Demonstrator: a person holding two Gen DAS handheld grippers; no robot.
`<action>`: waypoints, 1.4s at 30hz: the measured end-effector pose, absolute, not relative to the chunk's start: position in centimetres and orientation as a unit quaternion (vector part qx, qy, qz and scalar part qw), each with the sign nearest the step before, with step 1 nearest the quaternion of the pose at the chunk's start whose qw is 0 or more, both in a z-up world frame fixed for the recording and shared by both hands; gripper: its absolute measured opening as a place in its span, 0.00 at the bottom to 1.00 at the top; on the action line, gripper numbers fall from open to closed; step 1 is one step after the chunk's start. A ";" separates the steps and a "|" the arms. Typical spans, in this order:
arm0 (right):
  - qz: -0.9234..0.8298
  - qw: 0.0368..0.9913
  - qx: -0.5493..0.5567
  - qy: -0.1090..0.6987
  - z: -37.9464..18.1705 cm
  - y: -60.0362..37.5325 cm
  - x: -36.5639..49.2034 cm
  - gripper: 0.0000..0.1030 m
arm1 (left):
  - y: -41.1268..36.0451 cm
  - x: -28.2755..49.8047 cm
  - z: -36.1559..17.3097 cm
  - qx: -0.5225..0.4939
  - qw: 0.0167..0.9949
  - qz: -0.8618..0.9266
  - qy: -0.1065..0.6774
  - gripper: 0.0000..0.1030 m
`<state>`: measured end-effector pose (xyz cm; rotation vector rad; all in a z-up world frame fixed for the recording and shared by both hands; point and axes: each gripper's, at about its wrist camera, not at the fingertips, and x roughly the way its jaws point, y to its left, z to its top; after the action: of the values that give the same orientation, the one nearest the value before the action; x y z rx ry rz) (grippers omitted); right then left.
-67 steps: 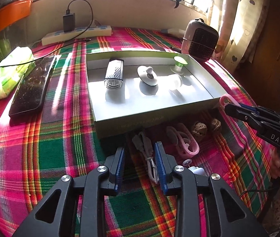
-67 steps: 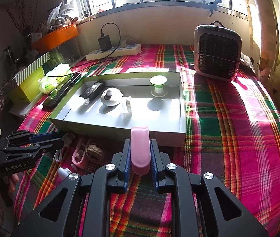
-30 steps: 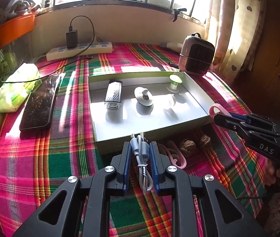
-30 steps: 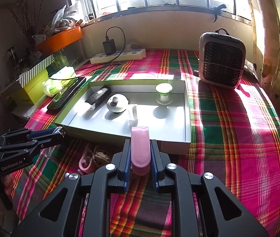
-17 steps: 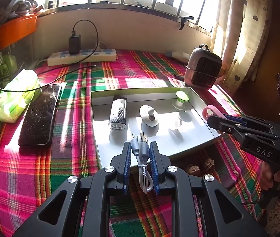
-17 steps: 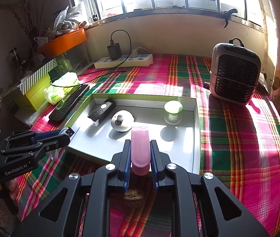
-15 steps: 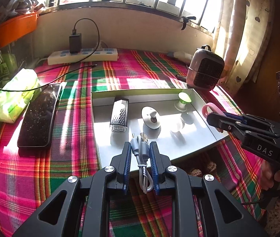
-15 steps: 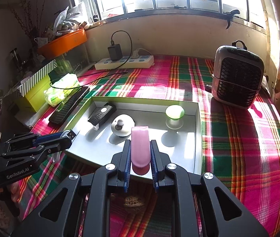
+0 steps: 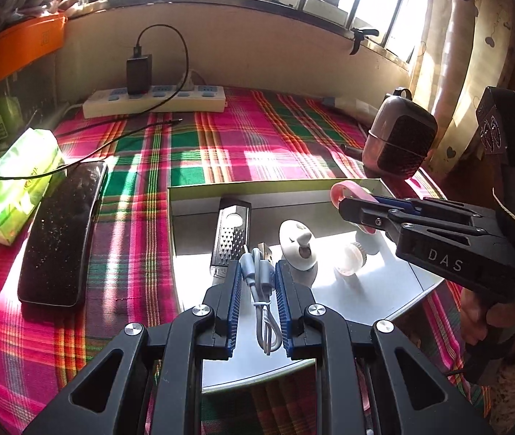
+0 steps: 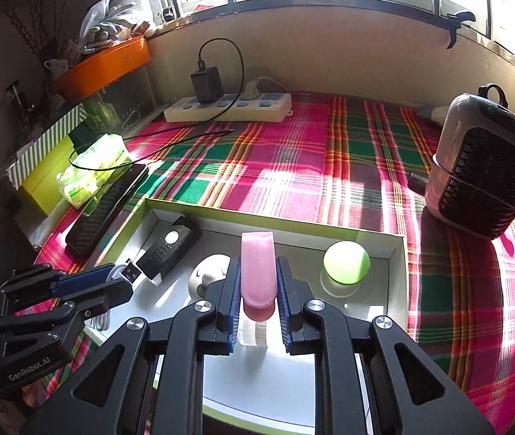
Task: Organize objects
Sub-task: 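Carry the pink clip and white cable over the white box with both grippers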
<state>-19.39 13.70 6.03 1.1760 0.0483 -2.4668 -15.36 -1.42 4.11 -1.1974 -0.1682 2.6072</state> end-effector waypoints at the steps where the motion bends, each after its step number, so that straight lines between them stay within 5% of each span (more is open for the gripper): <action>1: -0.882 0.203 0.424 0.018 5.8 13.6 -19.7 0.18 | -1.4 -15.6 4.0 -0.415 0.134 0.898 -0.060 0.17; 42: -0.858 0.208 0.467 0.044 2.9 10.5 -22.8 0.18 | -1.7 -17.8 1.9 -0.433 0.131 0.890 -0.060 0.17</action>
<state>-22.84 10.54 2.94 1.3002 0.1224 -2.3893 -17.81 -1.69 1.92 -1.2586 -0.1736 2.5832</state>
